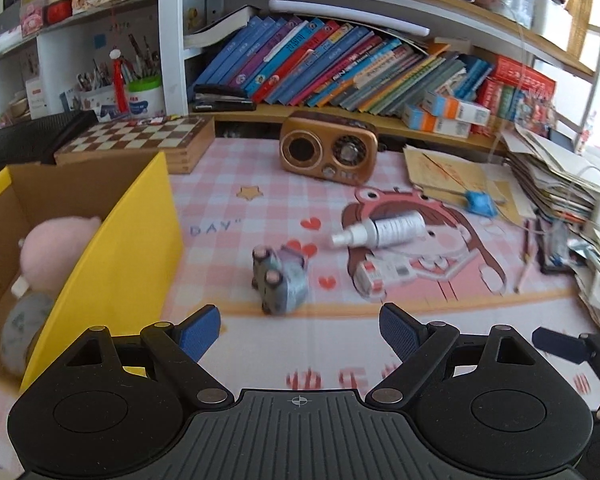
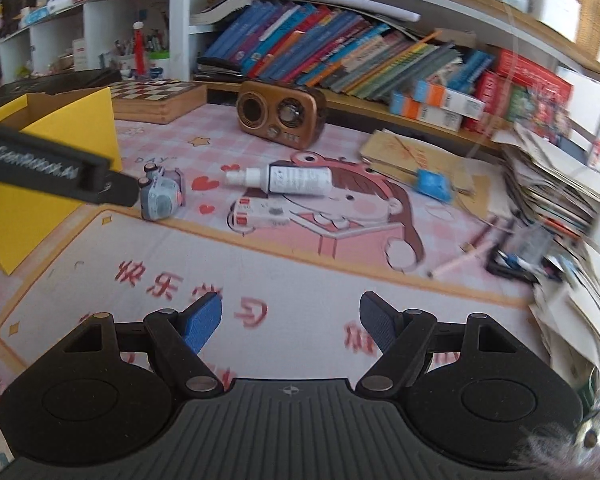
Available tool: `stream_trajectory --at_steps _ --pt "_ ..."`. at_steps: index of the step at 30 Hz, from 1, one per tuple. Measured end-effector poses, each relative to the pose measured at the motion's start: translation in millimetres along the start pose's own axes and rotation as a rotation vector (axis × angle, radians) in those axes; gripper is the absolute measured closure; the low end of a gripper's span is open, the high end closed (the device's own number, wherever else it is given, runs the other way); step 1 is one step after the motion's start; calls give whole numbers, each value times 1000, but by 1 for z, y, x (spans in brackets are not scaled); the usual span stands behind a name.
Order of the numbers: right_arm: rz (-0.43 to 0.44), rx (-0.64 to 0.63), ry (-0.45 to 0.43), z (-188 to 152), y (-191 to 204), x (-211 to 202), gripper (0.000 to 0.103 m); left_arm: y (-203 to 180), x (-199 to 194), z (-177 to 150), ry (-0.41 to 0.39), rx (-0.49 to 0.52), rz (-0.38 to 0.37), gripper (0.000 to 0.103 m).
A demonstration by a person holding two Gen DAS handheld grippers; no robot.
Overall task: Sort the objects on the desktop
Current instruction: 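Move the left tool to the grey toy truck while the right tool approaches the white staple box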
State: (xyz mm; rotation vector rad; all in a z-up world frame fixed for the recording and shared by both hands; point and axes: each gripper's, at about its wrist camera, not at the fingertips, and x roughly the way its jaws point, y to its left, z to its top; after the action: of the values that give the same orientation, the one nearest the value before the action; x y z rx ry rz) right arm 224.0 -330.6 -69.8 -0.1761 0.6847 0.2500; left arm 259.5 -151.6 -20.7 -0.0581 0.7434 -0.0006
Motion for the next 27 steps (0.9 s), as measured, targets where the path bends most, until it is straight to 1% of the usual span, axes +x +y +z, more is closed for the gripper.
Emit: stream_trajectory --at_steps 3,8,11,13,15,18,21,25,27 --pt "22 -5 -3 10 -4 22 28 1 18 10 12 -15 7 15" --pt "33 7 14 24 -8 62 28 3 49 21 46 -27 40 16" --pt "50 -8 14 30 -6 81 28 3 64 26 61 -31 38 19" --pt "60 -22 21 33 -3 92 28 3 72 27 76 -29 46 23" --pt "68 -29 27 35 -1 101 28 3 81 28 92 -28 54 30" --pt "77 -33 31 38 1 110 28 2 90 28 108 -25 55 37" --pt "88 -26 31 40 2 116 28 -1 98 28 123 -17 60 42" --pt "96 -17 25 44 4 122 28 -2 106 26 138 -16 77 44" --pt "100 -5 24 45 3 125 28 -1 110 26 147 -18 83 48"
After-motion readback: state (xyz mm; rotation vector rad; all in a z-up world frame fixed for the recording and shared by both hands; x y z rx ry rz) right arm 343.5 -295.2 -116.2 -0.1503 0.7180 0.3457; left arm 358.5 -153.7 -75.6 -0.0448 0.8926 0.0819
